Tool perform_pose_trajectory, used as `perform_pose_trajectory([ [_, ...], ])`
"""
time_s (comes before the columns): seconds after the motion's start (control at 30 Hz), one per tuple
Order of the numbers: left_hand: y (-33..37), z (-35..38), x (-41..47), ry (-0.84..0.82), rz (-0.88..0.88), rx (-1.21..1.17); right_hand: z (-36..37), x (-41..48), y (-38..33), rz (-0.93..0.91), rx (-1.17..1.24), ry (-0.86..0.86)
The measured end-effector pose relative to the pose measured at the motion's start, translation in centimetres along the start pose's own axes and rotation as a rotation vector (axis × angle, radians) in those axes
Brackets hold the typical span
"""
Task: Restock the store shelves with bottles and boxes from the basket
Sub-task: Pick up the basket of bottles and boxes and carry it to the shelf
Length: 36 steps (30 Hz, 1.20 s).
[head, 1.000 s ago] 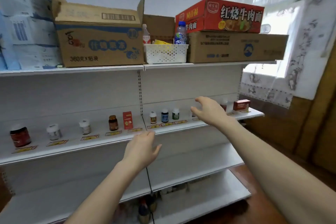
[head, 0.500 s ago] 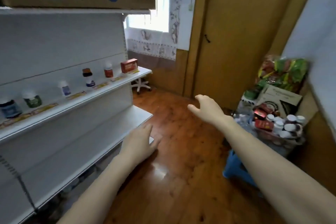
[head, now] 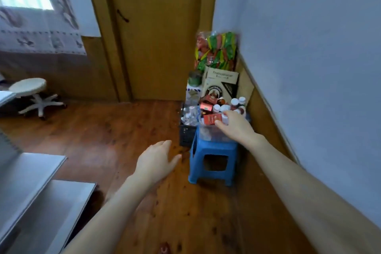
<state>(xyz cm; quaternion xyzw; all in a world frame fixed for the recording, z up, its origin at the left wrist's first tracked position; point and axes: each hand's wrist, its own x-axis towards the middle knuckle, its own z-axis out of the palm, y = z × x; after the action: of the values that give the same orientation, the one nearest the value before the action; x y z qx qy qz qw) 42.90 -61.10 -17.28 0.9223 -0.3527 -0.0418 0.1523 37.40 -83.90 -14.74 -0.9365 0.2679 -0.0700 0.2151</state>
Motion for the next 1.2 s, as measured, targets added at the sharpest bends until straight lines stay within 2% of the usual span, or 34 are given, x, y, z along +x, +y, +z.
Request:
perform_pose_trajectory([
  [0.37, -0.2, 4.5, 22.2, -0.140, 0.166, -0.042, 1.3, 14.9, 8.2, 0.253, 0.050, 0.032],
  [0.77, 0.9, 10.3, 40.3, -0.225, 0.122, -0.088, 3.6, 28.3, 18.2, 0.471, 0.103, -0.026],
  [0.93, 1.9, 12.4, 46.6, -0.247, 0.089, -0.084, 4.3, 32.1, 21.6, 0.547, 0.133, -0.068],
  [1.2, 3.5, 14.7, 55.9, -0.299, 0.212, -0.085, 6.3, 35.9, 24.1, 0.709, 0.254, -0.095],
])
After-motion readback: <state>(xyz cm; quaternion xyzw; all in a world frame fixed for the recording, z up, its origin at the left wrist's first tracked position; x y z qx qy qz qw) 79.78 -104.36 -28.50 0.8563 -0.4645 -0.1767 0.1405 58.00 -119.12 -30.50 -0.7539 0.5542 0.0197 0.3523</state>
